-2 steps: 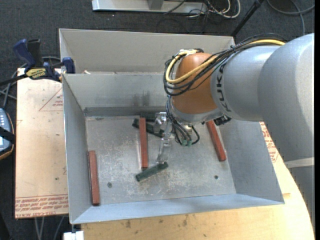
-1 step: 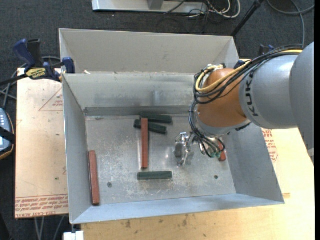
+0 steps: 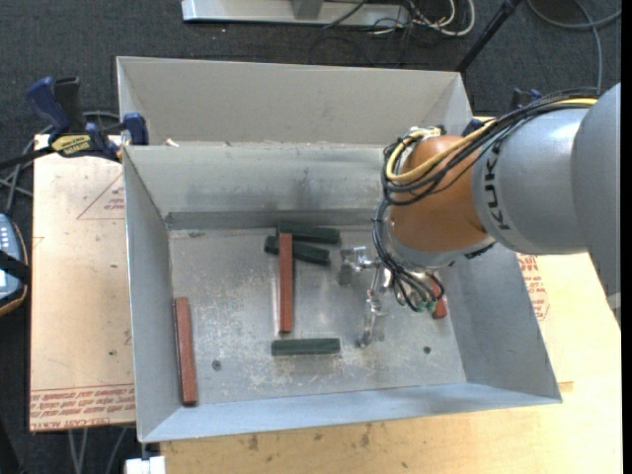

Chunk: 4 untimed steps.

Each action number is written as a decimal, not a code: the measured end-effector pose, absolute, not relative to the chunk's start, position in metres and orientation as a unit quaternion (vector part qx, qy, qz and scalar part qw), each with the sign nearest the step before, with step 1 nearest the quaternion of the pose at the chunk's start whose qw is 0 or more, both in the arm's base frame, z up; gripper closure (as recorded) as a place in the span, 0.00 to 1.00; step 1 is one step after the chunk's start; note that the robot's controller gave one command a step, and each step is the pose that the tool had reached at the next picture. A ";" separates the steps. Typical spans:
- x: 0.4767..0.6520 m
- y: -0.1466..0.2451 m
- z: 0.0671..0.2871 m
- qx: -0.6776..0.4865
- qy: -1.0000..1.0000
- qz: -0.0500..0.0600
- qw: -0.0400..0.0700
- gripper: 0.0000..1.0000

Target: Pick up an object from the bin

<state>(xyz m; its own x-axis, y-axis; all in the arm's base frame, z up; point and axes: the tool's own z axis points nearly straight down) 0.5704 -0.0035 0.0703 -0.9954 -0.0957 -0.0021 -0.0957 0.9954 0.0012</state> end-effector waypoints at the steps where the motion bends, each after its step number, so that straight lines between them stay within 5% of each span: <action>1: 0.570 -0.004 0.070 -0.048 0.999 0.001 0.001 0.00; 2: 0.570 -0.003 0.072 -0.048 0.999 0.001 0.000 0.00; 3: 0.584 0.001 0.130 -0.055 0.998 0.001 -0.001 0.00; 4: 0.606 0.004 0.155 0.001 1.000 0.000 0.007 0.00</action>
Offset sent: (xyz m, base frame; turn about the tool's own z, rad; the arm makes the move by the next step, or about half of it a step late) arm 0.0082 0.0408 0.0903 -0.0041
